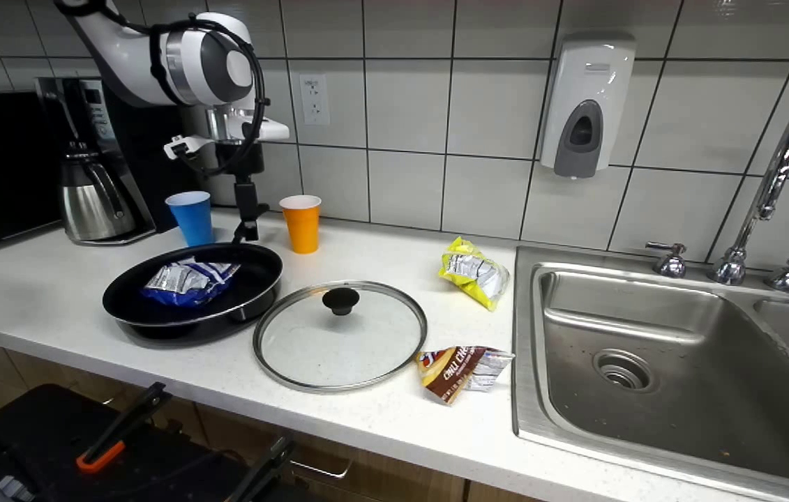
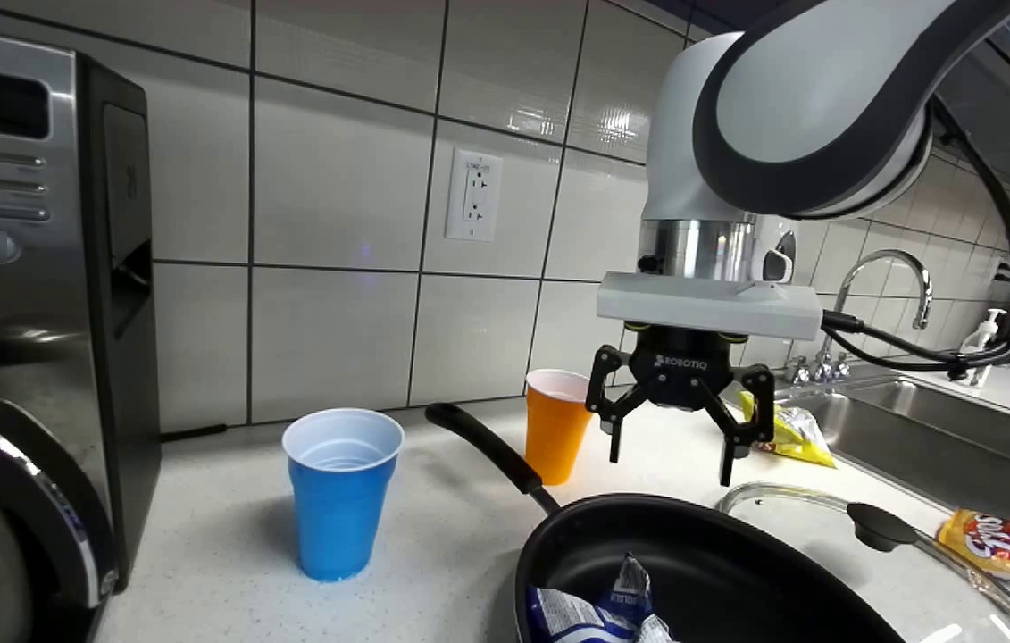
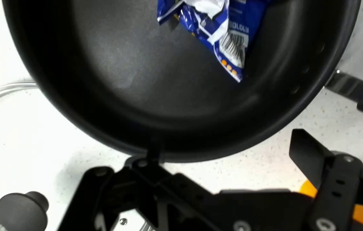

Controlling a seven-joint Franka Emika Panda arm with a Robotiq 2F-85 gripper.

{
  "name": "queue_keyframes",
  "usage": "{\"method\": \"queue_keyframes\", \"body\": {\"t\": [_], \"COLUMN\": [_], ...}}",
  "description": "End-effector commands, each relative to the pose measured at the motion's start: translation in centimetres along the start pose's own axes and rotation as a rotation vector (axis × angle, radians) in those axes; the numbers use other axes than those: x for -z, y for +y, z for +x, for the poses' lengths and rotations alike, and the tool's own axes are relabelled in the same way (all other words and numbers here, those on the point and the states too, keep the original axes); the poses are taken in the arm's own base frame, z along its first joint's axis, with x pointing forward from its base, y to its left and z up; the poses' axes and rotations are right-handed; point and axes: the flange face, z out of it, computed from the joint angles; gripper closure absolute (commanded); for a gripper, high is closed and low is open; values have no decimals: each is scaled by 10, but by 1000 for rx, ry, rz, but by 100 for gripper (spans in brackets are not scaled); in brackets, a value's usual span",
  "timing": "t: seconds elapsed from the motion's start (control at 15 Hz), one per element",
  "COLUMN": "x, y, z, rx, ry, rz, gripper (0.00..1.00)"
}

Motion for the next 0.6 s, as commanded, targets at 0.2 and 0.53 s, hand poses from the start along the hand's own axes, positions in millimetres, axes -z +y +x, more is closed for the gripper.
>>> {"method": "queue_keyframes", "body": {"t": [0.2, 0.53], "x": [18, 14], "y": [50, 92], "z": [46, 84], "rx": [-196, -313], "ry": [39, 44], "rz": [-7, -14], "gripper": [0, 0]}}
